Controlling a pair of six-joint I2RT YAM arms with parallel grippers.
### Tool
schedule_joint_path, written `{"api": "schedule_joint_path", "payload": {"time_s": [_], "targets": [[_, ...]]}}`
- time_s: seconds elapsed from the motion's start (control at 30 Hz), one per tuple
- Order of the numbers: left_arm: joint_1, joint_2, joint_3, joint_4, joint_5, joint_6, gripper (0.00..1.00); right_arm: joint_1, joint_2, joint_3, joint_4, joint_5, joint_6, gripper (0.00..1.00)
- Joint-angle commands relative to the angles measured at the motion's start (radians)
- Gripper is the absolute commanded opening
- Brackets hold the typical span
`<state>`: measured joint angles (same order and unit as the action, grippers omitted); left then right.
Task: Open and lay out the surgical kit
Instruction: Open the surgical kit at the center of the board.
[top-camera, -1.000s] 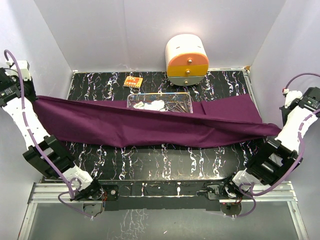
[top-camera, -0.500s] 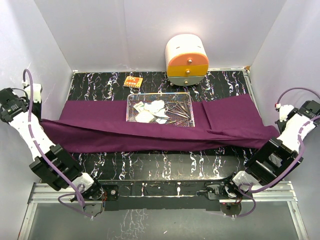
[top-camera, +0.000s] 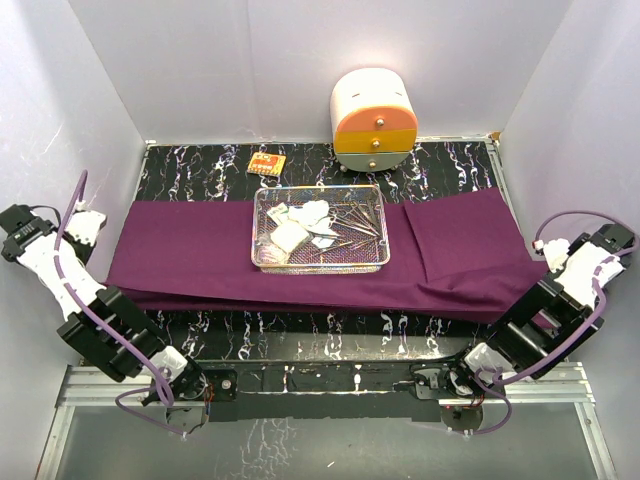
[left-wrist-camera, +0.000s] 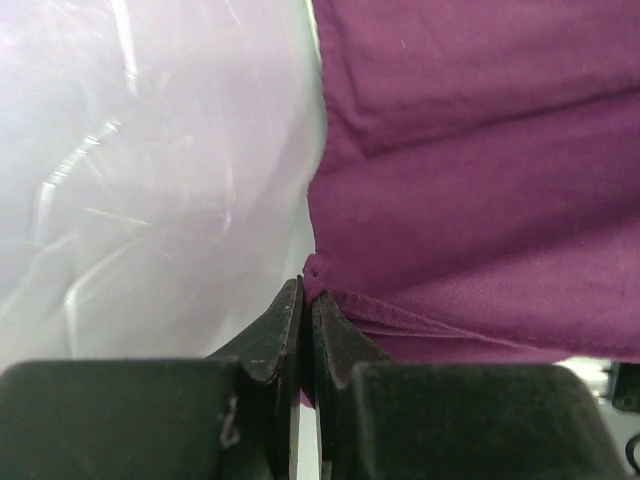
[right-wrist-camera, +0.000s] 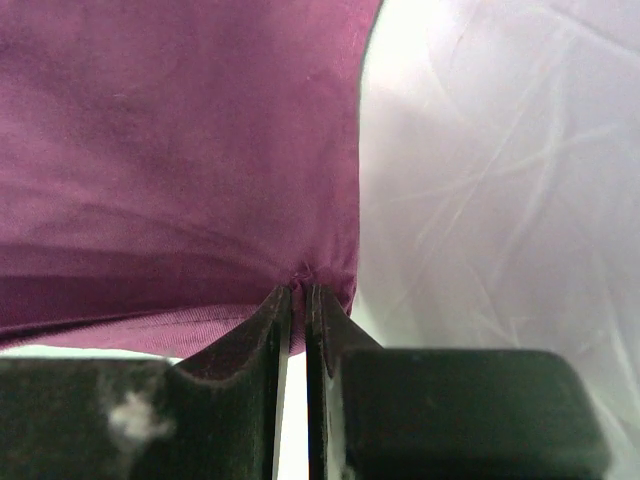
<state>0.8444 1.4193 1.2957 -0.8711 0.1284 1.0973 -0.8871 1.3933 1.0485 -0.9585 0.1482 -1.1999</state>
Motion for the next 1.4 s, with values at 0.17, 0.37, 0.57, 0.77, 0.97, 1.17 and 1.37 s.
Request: {"api": "schedule_joint_path", "payload": {"time_s": [0.17, 0.37, 0.57, 0.77, 0.97, 1.17, 1.37], "targets": [[0.078, 0.007, -0.046, -0.142, -0.131, 0.270, 0.00, -0.094, 0.079, 0.032, 0.048, 0.134, -0.188, 0.00], [0.081, -0.045, -0.195, -0.156, -0.164, 0.337, 0.00, -0.095, 0.061, -0.057, 0.051, 0.141, -0.206, 0.00], [0.081, -0.047, -0.284, -0.104, -0.225, 0.372, 0.00, -0.095, 0.061, -0.102, 0.070, 0.180, -0.228, 0.00], [0.081, 0.009, -0.279, -0.095, -0.241, 0.347, 0.00, -0.095, 0.072, -0.120, 0.080, 0.186, -0.224, 0.00], [0.080, 0.029, -0.324, -0.074, -0.260, 0.358, 0.00, -0.092, 0.074, -0.152, 0.084, 0.185, -0.227, 0.00], [0.078, 0.043, -0.357, -0.042, -0.271, 0.362, 0.00, -0.072, 0.076, -0.161, 0.077, 0.176, -0.207, 0.02], [0.072, 0.068, -0.366, -0.036, -0.286, 0.353, 0.01, -0.046, 0.079, -0.162, 0.060, 0.176, -0.182, 0.07]]}}
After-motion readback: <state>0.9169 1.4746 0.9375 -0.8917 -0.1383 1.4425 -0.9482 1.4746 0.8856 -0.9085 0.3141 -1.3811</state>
